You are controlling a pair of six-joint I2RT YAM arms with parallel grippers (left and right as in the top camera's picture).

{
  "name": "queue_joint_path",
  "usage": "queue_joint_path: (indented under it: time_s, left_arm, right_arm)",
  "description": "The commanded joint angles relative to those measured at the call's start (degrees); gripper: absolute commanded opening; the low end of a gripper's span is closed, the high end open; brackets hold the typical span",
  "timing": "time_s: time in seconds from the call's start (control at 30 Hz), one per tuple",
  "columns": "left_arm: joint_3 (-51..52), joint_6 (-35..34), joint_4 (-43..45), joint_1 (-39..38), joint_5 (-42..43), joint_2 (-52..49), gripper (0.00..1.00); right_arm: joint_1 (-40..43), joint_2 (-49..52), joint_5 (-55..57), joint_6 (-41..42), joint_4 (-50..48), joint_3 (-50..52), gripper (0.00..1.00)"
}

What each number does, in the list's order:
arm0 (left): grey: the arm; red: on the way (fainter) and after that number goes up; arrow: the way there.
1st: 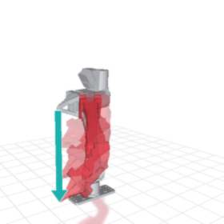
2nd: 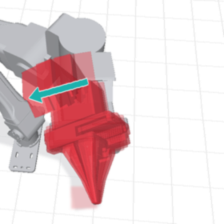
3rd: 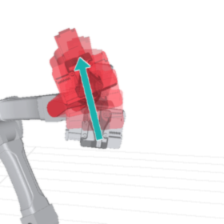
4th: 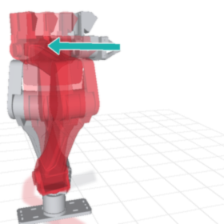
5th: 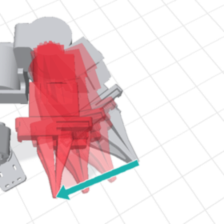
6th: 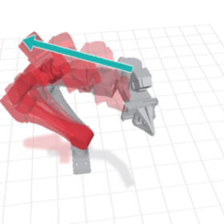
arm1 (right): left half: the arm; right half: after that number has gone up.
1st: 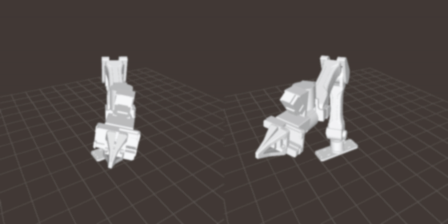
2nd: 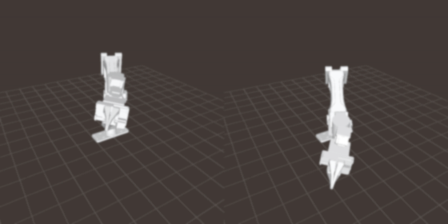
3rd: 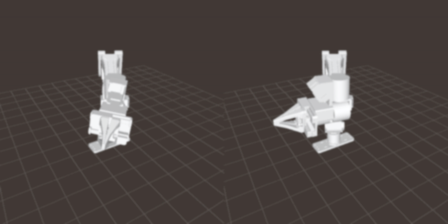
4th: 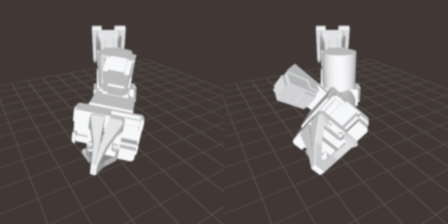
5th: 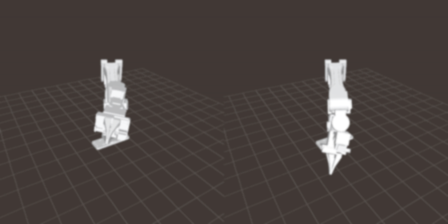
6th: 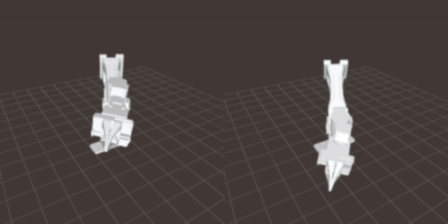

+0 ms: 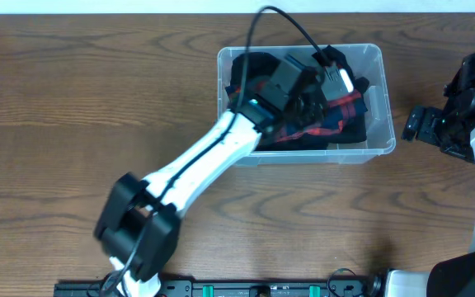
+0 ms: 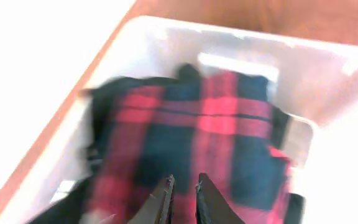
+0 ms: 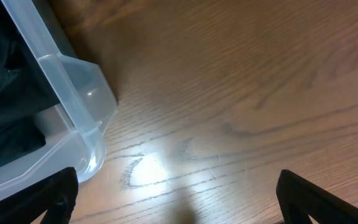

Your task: Pack container

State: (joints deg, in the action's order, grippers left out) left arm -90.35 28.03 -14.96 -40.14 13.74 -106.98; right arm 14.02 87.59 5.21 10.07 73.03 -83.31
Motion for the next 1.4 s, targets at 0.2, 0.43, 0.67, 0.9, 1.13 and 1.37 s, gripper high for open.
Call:
queue_joint_path:
  time_s: [0.2,0.43,0.67,0.9,1.13,1.37]
  left_arm:
    - [0.22,-6.43,-2.93,11.15,-11.87,2.32,0.72]
    - [0.22,-13.57,-2.97,22.86,-11.87,3.30,0.97]
    - [0.22,-26.93,-6.86,34.64,-11.85,3.37,0.98]
    - [0.22,-27.06,-12.35,41.09,-11.85,3.37,0.98]
    - [0.22,-27.06,-12.46,43.01,-11.85,3.37,0.98]
    - [0.22,-27.08,-12.46,42.97,-11.85,3.37,0.98]
  right_arm:
    - [-0.17,-0.57,0.76,0.61,0.02,-0.50,0.99]
    - [-0.17,-0.57,0.76,0.59,0.02,-0.50,0.99]
    - [-0.17,-0.57,0.76,0.59,0.02,-0.50,0.99]
    - [-0.17,-0.57,0.76,0.61,0.00,-0.50,0.99]
    - [-0.17,-0.57,0.76,0.61,0.02,-0.50,0.99]
    - [-0.17,-0.57,0.76,0.59,0.02,-0.50,0.99]
